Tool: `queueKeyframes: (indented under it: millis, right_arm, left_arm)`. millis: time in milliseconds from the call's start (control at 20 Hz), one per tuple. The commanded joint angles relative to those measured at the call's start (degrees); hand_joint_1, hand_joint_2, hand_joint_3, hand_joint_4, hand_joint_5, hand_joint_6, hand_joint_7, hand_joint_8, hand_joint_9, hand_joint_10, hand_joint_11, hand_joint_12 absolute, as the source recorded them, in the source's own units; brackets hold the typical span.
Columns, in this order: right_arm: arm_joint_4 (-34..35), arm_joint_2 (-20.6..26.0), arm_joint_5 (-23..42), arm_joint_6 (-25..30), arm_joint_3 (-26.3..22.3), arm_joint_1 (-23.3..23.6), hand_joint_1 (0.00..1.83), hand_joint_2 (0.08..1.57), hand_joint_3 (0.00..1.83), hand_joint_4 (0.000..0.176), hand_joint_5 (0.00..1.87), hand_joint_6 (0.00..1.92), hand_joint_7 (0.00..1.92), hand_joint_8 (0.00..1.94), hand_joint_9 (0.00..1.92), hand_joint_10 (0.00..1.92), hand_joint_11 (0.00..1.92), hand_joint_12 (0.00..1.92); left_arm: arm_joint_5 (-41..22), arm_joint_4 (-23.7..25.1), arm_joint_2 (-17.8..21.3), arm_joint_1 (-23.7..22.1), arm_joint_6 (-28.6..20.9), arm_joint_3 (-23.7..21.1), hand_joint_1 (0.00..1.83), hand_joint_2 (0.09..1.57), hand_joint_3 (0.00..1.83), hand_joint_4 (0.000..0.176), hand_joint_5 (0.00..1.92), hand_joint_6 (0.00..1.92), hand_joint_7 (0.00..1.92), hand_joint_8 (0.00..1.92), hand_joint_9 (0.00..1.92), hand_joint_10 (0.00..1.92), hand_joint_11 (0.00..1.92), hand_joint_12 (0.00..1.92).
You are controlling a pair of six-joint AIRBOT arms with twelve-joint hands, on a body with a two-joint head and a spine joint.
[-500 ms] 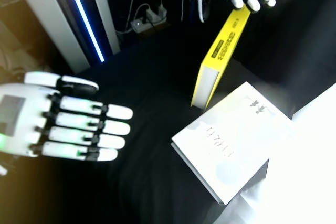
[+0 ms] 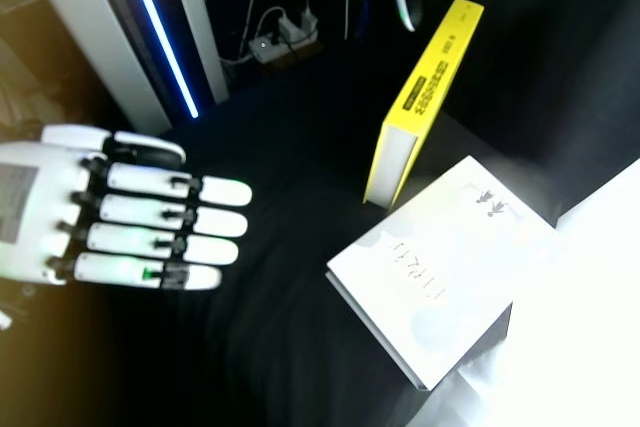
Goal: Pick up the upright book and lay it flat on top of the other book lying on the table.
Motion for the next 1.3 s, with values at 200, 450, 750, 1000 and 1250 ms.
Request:
queueKeyframes:
  millis: [200, 450, 750, 1000, 1250]
  right_arm:
    - [1.7, 0.1, 6.2, 0.1, -0.2, 0.8, 0.52, 1.28, 0.00, 0.000, 0.00, 0.00, 0.00, 0.00, 0.00, 0.00, 0.00, 0.00]
    - [1.3, -0.1, 6.0, 0.1, -0.3, 0.7, 0.49, 1.29, 0.00, 0.000, 0.00, 0.00, 0.00, 0.00, 0.00, 0.00, 0.00, 0.00]
    - [1.3, -0.3, 6.1, 0.3, -0.3, 0.7, 0.57, 1.28, 0.00, 0.000, 0.00, 0.00, 0.00, 0.00, 0.00, 0.00, 0.00, 0.00]
    - [0.6, 0.8, 10.9, 2.5, -1.5, 0.7, 0.47, 1.31, 0.01, 0.000, 0.00, 0.00, 0.00, 0.00, 0.00, 0.00, 0.00, 0.00]
    - [-6.2, -1.9, 11.7, 3.7, -1.8, 7.7, 0.53, 1.22, 0.00, 0.000, 0.00, 0.00, 0.00, 0.00, 0.00, 0.00, 0.00, 0.00]
  left_arm:
    - [-0.8, -1.1, -3.6, -0.6, -1.2, 2.6, 0.46, 1.07, 0.00, 0.089, 0.00, 0.00, 0.04, 0.00, 0.03, 0.01, 0.00, 0.27]
    - [-2.4, -1.1, -4.1, 1.0, -3.5, 2.5, 0.77, 1.16, 0.00, 0.000, 0.77, 1.54, 0.83, 1.74, 0.85, 1.82, 0.86, 1.90]
    - [-8.1, 1.1, -2.2, 3.0, -3.6, -0.1, 1.15, 1.20, 0.00, 0.163, 0.95, 1.92, 1.17, 1.92, 1.33, 1.92, 1.42, 1.92]
    - [-17.6, 9.4, 1.1, 6.2, -3.5, -5.3, 1.22, 1.20, 0.00, 0.145, 0.95, 1.92, 1.16, 1.92, 1.32, 1.92, 1.40, 1.92]
    - [-13.4, 12.0, -0.6, 2.5, -3.5, -3.6, 1.28, 1.17, 0.00, 0.137, 1.00, 1.92, 1.25, 1.92, 1.43, 1.92, 1.49, 1.92]
